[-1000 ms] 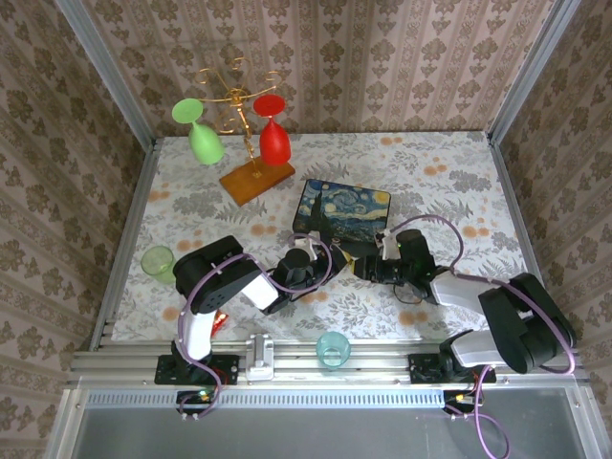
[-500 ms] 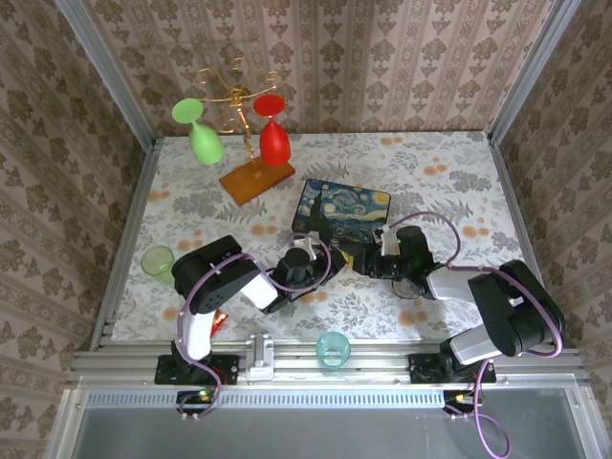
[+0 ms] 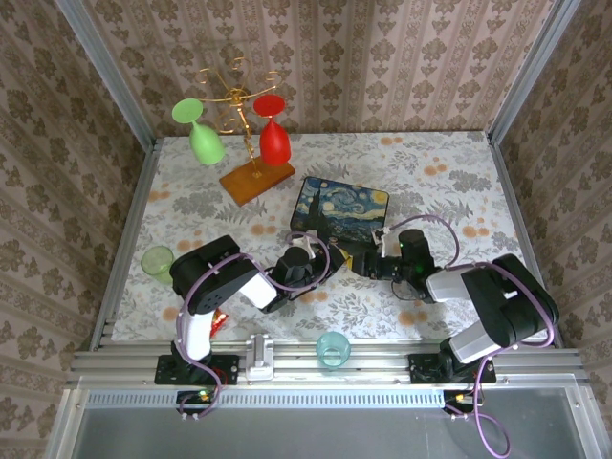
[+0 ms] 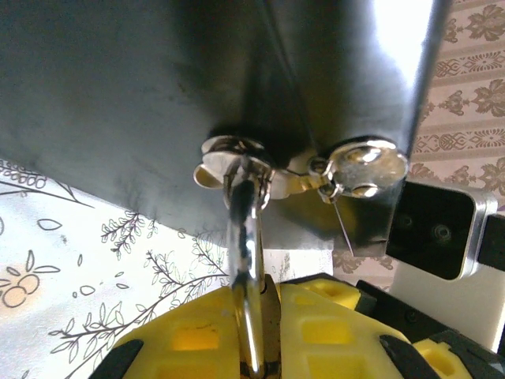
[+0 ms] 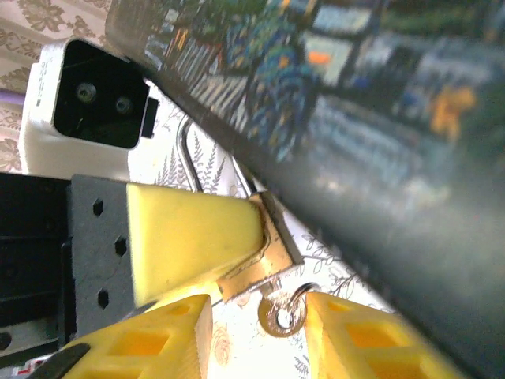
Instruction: Unlock a padlock with a key
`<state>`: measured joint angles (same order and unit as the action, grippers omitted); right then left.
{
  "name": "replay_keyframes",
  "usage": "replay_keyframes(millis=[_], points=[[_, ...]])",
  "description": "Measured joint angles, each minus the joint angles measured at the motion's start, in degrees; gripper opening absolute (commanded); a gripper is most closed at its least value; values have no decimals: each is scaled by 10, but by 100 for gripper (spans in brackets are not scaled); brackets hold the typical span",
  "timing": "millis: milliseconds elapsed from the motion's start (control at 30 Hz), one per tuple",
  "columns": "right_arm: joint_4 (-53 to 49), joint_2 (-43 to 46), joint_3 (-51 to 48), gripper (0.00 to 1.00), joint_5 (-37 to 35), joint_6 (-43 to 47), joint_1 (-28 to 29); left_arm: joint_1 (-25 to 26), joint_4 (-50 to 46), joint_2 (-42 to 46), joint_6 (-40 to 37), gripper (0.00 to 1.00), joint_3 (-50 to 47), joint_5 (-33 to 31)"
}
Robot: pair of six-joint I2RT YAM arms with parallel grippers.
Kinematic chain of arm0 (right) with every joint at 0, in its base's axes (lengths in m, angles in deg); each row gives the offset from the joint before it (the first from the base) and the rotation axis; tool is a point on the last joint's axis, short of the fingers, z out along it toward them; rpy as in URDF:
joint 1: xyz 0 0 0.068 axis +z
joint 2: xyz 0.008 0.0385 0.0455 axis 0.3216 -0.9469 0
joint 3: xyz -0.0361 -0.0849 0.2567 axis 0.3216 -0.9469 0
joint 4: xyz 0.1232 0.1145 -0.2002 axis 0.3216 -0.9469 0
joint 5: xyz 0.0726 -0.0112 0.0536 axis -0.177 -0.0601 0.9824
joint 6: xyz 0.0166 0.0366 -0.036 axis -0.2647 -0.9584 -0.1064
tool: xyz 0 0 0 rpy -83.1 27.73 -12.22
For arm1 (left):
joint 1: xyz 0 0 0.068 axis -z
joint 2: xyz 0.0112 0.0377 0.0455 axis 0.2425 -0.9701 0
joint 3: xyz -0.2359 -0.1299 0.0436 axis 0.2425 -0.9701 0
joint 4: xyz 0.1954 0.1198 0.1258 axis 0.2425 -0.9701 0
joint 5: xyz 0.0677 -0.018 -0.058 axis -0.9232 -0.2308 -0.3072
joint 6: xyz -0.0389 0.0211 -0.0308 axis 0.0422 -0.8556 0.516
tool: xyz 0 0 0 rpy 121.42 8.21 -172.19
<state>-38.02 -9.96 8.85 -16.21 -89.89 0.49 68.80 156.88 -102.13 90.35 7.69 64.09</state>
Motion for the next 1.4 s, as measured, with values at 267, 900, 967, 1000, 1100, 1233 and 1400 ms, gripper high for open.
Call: replay_keyframes(millis=[267,900,967,1000,1100,1233,1400], points=[[11,6,-9,22,4,-13,-9,0,2,7,2,0,0,6],[-85,78,-4,13,-99,21,32,7,4,8,10,0,0,2],[-103,84,0,23,-103,28,35,8,4,8,10,0,1,2],[-109,84,3,25,-103,32,36,8,3,8,10,0,1,2],[-118,88,7,31,-105,36,39,10,5,8,10,0,1,2],[-177,144,9,29,-142,61,44,11,8,8,10,0,0,2],[-244,188,19,27,-212,100,67,10,8,8,10,0,-4,2]])
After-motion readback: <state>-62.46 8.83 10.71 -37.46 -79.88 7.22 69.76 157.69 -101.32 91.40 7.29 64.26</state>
